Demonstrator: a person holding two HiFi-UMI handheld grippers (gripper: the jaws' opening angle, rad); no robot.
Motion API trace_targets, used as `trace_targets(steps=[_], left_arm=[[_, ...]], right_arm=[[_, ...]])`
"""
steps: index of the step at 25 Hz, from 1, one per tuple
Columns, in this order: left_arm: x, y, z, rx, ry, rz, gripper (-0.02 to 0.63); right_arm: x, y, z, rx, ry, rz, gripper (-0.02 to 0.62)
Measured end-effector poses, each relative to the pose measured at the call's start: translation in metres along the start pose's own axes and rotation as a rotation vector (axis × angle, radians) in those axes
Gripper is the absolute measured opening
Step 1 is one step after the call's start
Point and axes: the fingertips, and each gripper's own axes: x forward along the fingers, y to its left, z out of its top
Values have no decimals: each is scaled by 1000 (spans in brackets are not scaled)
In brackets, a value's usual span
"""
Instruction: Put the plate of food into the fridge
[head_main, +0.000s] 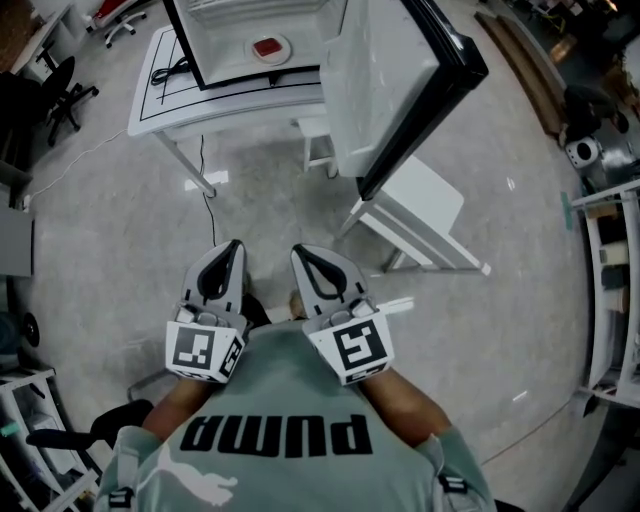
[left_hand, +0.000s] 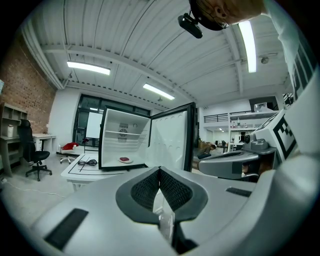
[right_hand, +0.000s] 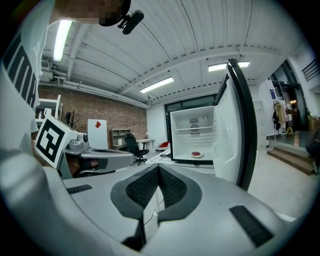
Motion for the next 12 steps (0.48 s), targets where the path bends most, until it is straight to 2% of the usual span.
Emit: trace_targets(steps=[12], left_arm=[[7,-1,-2,-1,5,-11,5]], right_arm=[[4,-4,-1,-2,2,4,5]])
